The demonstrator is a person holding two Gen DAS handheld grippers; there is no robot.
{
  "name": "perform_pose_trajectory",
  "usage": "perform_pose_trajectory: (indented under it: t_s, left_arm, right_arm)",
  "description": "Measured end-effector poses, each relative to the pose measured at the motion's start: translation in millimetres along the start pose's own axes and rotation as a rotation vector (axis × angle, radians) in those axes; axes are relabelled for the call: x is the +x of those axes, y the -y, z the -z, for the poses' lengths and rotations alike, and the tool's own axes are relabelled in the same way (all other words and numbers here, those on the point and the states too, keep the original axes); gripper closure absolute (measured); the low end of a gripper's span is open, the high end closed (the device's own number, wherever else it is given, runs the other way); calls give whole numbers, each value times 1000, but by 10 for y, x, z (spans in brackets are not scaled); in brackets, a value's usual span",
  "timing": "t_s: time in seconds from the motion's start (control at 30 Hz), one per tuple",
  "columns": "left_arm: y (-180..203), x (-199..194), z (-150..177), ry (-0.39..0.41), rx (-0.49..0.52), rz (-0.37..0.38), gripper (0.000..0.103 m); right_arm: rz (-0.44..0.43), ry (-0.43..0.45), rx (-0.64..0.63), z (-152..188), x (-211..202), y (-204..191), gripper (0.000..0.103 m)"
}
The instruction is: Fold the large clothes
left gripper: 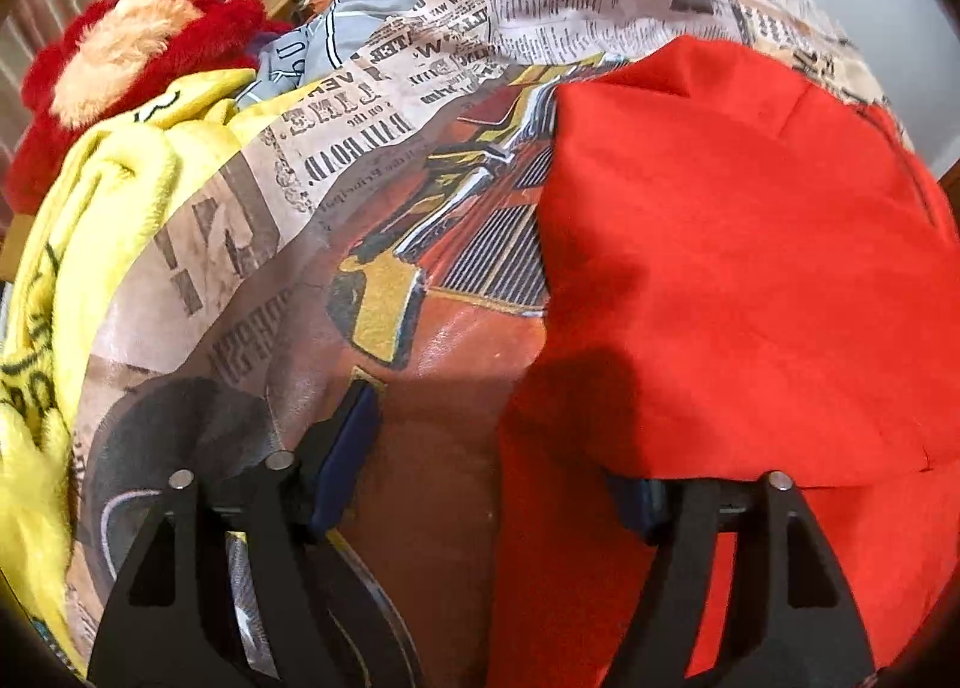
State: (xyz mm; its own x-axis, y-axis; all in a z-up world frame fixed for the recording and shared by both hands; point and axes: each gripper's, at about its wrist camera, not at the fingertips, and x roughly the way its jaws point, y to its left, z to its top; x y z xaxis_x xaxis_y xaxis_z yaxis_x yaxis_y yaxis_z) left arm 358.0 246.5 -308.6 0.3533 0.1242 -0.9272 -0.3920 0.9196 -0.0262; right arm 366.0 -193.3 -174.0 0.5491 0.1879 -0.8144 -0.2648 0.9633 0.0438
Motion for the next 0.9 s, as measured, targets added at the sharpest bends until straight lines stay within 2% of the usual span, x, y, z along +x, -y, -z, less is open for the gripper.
perform_pose_trajectory:
  t_s: [0.07,0.2,0.33,0.43,0.5,0.53,0.57,0.6,0.77,0.9]
  left_arm:
    - [-14,13,3,-2,0,-14,22]
    - [-41,4,24,-4,3,-7,21]
    - [15,-36,100,-4,61,-27,20]
    - [26,-78,154,-7,79,-35,20]
    - [19,-110,188,-11,88,-41,20]
    - [14,-132,206,-14,92,-43,20]
    - [9,-154,221,-19,96,-44,20]
    - [7,-175,237,-22,99,-44,20]
    - [42,-437,331,14,130,-37,20]
    - [136,-774,338,73,142,8,21]
  right_arm:
    - [3,-47,14,133,119,99,98]
    - [4,-111,29,343,233,233,98]
    - [9,-152,31,497,278,289,97]
    - [52,-168,6,553,279,269,90]
    - [92,-174,-3,555,245,268,74]
    - [105,-178,-2,548,231,269,69]
    - [120,-185,7,553,192,301,58]
    - [122,-188,16,558,176,326,54]
    - [40,-183,88,628,-63,505,54]
    - [66,-137,101,645,-310,617,54]
